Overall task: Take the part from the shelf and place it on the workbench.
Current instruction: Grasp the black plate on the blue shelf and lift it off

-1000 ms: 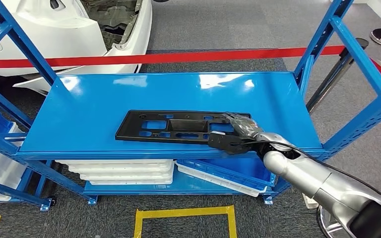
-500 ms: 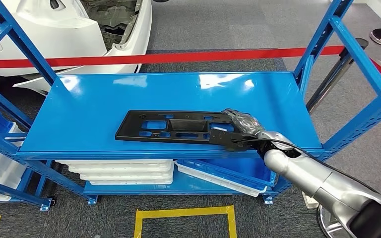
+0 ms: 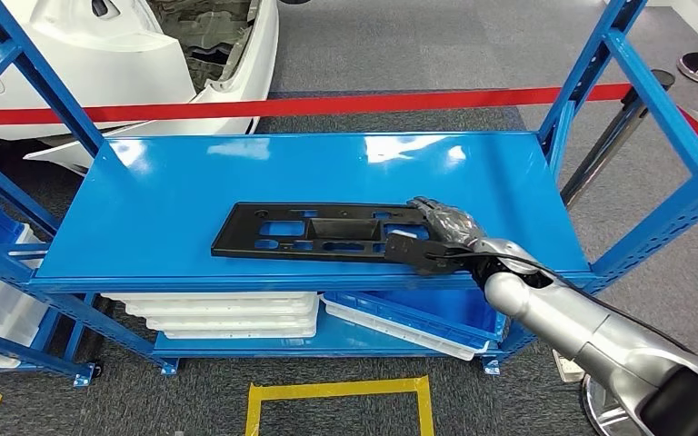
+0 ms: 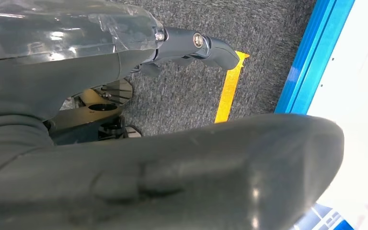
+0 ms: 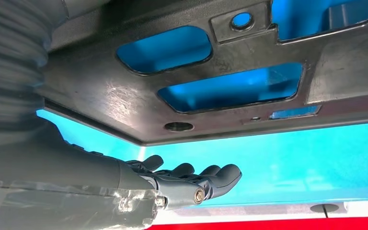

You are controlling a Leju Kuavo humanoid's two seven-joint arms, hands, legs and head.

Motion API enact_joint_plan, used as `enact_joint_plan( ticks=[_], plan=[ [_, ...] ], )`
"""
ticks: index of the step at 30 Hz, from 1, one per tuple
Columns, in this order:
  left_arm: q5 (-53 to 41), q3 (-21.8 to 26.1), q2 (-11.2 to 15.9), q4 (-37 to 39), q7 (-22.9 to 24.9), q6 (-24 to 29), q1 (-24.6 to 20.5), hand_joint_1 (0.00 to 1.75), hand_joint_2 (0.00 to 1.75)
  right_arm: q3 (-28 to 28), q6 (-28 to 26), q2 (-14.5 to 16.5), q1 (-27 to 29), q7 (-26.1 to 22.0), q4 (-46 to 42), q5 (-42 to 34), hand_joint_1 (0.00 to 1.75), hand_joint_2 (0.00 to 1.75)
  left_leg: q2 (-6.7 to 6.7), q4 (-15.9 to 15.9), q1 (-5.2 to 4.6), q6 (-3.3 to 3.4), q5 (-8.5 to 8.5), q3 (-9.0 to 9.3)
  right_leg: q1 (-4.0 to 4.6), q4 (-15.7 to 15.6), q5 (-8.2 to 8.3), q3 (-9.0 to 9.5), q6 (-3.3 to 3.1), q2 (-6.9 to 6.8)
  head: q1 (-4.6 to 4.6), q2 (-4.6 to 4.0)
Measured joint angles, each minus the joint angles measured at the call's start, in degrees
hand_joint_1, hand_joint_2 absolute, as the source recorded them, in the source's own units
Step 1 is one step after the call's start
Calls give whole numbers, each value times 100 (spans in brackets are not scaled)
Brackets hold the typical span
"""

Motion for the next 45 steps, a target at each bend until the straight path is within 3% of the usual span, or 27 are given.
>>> enact_joint_plan(
  ticks=[4, 14, 27, 30, 33, 34, 39, 45],
  plan=[
    [0, 0, 0, 0, 0, 0, 0, 0, 0, -3, -1, 0, 0, 22, 0, 8, 2, 175, 0, 0, 0, 0, 0, 0, 0, 0, 0, 0, 0, 0, 0, 0],
    [-9, 0, 0, 0, 19, -1, -3, 0, 0, -1, 102, -3, 19, 85, 44, 0, 32, 175, 0, 0, 0, 0, 0, 1, 0, 0, 0, -1, 0, 1, -1, 0],
    [-26, 0, 0, 0, 33, -4, -28, 0, 0, 112, 221, -62, 67, 231, 73, 572, 33, 175, 1, 0, 0, 0, 0, 1, 0, 0, 0, -1, 0, 2, 0, 0],
    [-26, 0, 0, 0, 33, -5, -32, 0, 0, 144, 219, -69, 66, 238, 74, 683, 56, 175, 1, 0, 0, 0, 0, 1, 0, 0, 0, -1, 0, 2, -1, 0],
    [-26, 0, 0, 0, 33, -5, -33, 0, 0, 173, 220, -75, 62, 233, 75, 795, 137, 175, 1, 0, 0, 0, 0, 0, 0, 0, 0, 0, 0, 2, 0, 0],
    [-26, 0, 0, 0, 33, -5, -33, 0, 0, 180, 221, -75, 57, 228, 75, 826, 156, 175, 1, 0, 0, 0, 0, 1, 0, 0, 0, 0, 0, 2, 0, 0],
    [-29, 0, 0, 0, 33, -9, -34, 0, 0, 189, 210, -76, 8, 201, 74, 960, 175, 175, 2, 0, 0, 0, 0, 8, 1, -1, 0, 6, 0, 3, -1, 0],
    [-61, 0, 0, 0, 33, -18, -34, 0, 0, 186, 157, -81, -70, 201, 72, 1049, 175, 175, 1, 0, 0, 0, -1, 36, 2, -3, -1, 39, 1, 3, -1, 0]
  ],
)
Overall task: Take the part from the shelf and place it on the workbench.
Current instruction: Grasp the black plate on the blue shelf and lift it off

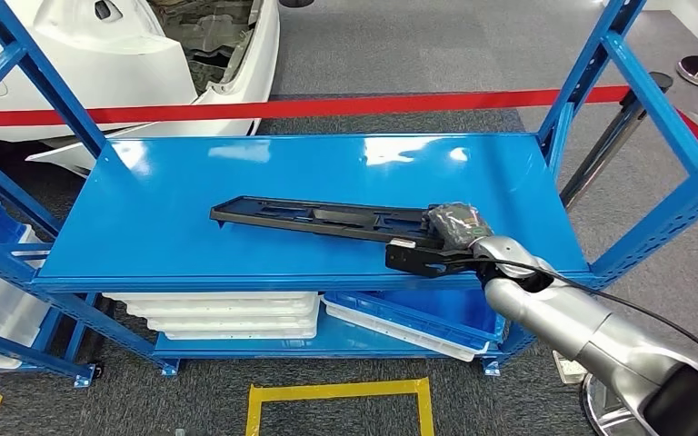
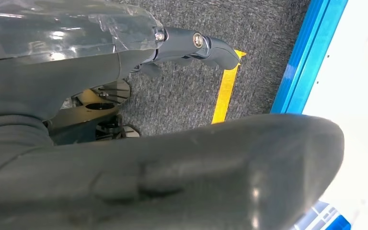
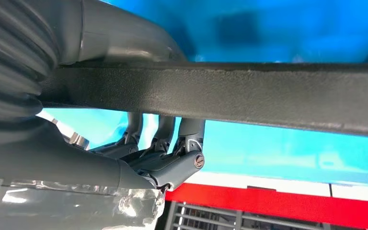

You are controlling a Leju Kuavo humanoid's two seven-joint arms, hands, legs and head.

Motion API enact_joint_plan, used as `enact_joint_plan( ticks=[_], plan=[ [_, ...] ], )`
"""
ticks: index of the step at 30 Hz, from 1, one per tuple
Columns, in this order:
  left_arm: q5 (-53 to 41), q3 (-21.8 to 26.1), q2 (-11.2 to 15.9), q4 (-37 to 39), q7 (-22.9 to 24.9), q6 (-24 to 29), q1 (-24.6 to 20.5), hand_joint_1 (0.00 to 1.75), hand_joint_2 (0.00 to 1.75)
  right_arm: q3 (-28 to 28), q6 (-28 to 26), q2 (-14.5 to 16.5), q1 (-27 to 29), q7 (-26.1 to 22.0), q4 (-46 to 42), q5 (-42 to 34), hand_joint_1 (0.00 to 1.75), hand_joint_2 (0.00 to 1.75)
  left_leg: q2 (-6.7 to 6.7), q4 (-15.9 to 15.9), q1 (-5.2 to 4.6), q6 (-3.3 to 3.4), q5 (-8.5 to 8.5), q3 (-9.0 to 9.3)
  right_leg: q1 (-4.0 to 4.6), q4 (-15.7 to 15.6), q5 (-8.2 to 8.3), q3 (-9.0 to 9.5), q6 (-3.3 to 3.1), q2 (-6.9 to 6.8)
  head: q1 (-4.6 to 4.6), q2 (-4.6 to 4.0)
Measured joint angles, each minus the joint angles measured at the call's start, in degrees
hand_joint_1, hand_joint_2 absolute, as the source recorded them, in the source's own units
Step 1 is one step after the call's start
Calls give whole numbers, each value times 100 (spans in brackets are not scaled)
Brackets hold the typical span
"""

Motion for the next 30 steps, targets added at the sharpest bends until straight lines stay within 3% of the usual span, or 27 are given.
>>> enact_joint_plan(
  ticks=[15, 20, 30],
  plan=[
    [0, 0, 0, 0, -2, -4, 1, 0, 0, -14, -78, -44, -18, 48, -90, 210, 175, 175, 0, 2, 0, 1, 0, 29, -1, -14, 5, 37, 8, 0, 1, 0],
    [0, 0, 0, 0, -9, 4, 3, 0, 0, -17, -152, -97, 27, 195, -294, 673, 175, 175, 0, 3, 0, 1, -1, 23, -2, -14, 6, 32, 9, 0, 1, 0],
    [60, 0, 0, 0, 7, 109, 5, 0, 0, -190, -356, -140, 45, 751, -1220, 2302, 175, 175, 2, 0, 0, 1, -1, 8, 0, -14, 5, 12, 9, 0, 0, 0]
  ],
)
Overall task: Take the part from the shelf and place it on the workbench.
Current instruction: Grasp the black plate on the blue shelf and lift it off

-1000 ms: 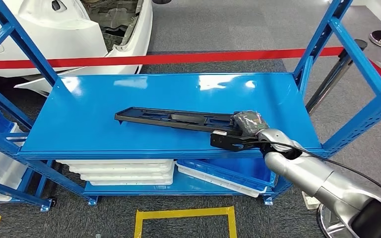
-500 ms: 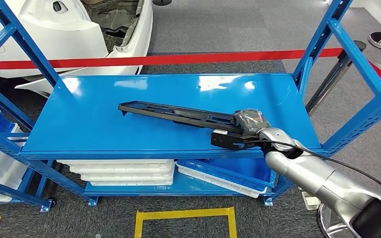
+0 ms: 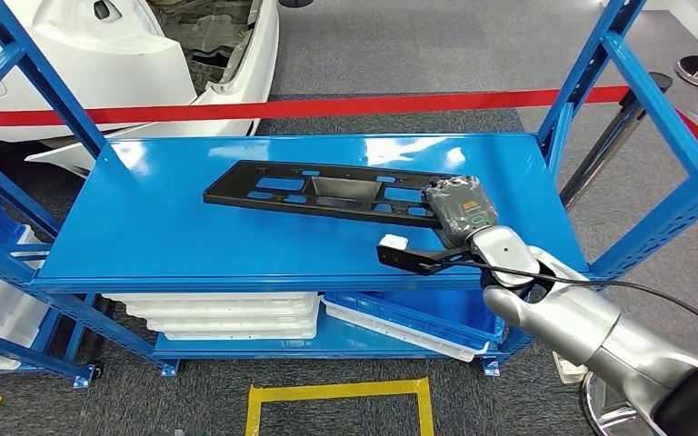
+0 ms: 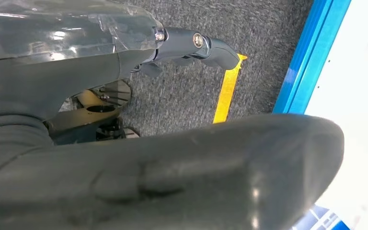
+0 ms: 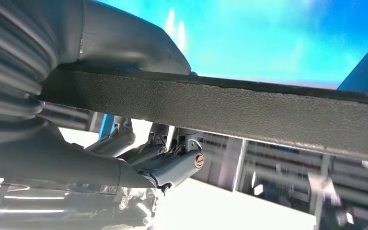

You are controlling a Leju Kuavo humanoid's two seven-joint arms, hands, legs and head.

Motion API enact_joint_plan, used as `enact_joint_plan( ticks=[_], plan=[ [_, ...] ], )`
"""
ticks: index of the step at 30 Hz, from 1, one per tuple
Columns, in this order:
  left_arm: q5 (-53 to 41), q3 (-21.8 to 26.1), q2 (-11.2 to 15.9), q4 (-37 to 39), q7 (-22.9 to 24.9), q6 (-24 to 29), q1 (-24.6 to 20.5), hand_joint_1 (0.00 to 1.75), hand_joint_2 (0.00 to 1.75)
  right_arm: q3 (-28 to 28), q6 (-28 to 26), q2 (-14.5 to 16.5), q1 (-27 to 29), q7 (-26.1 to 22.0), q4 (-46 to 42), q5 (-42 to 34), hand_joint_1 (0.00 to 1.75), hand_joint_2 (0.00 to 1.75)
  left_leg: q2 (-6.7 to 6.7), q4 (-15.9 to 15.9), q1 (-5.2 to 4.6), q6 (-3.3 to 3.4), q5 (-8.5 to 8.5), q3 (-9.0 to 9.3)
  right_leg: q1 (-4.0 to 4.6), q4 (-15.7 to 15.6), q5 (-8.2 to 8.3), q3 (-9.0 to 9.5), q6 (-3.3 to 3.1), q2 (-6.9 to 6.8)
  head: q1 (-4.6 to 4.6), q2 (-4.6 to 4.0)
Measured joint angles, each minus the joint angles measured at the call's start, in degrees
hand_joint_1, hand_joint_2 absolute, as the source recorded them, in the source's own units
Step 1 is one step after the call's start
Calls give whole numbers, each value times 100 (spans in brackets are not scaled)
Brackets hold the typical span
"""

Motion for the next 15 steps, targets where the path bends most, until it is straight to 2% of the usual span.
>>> enact_joint_plan(
  ticks=[15],
  plan=[
    [39, 0, 0, 0, 35, 118, 3, 0, 0, -273, -451, 65, 430, 483, -1412, 1527, 175, 175, -2, -3, 1, 0, 0, -15, 1, 0, -1, -9, 0, -2, 1, 0]
  ],
)
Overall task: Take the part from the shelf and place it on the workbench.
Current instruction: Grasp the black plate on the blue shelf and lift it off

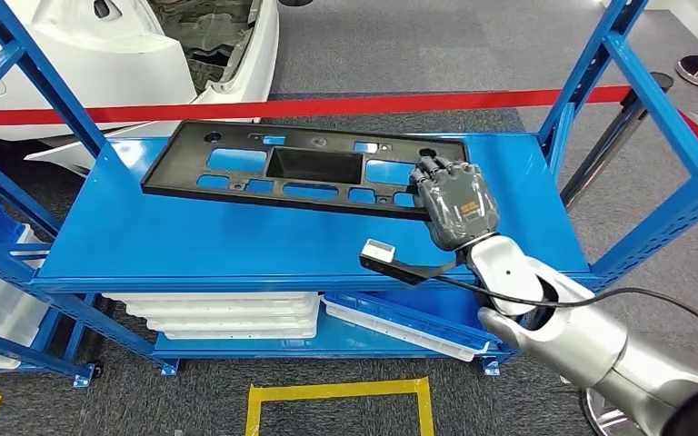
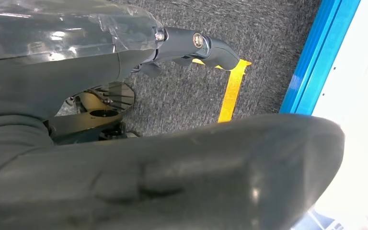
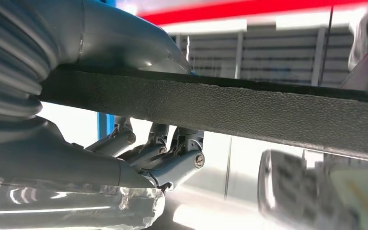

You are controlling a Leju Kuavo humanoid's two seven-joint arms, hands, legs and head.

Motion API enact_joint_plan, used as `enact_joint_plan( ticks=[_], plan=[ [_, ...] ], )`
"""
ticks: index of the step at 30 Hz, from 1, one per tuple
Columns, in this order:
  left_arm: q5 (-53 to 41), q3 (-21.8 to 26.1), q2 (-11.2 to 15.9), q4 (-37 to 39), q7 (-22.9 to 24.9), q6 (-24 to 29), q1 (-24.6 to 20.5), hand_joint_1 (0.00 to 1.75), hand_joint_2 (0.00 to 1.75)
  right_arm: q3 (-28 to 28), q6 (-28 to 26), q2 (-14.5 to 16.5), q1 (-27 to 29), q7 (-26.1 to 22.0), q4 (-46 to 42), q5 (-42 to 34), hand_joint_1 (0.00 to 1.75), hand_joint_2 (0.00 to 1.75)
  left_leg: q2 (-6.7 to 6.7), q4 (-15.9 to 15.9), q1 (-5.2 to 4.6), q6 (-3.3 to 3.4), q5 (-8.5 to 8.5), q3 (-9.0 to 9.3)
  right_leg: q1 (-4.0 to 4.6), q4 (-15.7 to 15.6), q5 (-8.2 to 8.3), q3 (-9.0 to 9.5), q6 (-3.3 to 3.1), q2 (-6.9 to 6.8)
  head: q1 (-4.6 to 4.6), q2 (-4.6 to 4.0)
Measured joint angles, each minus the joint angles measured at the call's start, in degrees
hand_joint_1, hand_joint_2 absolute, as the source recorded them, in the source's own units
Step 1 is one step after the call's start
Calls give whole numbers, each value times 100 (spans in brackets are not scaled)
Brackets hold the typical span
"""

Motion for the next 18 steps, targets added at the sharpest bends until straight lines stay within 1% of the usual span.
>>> enact_joint_plan(
  ticks=[4, 11, 14, 18],
  plan=[
    [-2, 0, 0, 0, 1, 31, 2, 0, 0, -99, -200, 87, 261, 105, -376, 682, 175, 175, 0, -1, 0, 0, 0, 0, 0, 0, 0, 0, 0, -1, 1, 0],
    [-40, 0, 0, 0, -21, 35, 10, 0, 0, -208, -474, 350, 784, 142, -1042, 1730, 175, 175, 0, -3, 0, 0, 0, 0, 2, 0, -1, -1, 0, -1, 0, 0],
    [-40, 0, 0, 0, -41, 42, 12, 0, 0, -216, -596, 485, 976, 94, -1275, 1922, 175, 175, 1, -4, 1, 0, 0, 0, 2, 0, -1, 0, 0, 0, -1, 0],
    [-40, 0, 0, 0, -44, 62, 12, 0, 0, -193, -823, 704, 1187, -68, -1497, 1937, 175, 175, 1, -5, 1, 0, 0, 0, 2, 0, -1, 0, 0, 0, -1, 0]
  ],
)
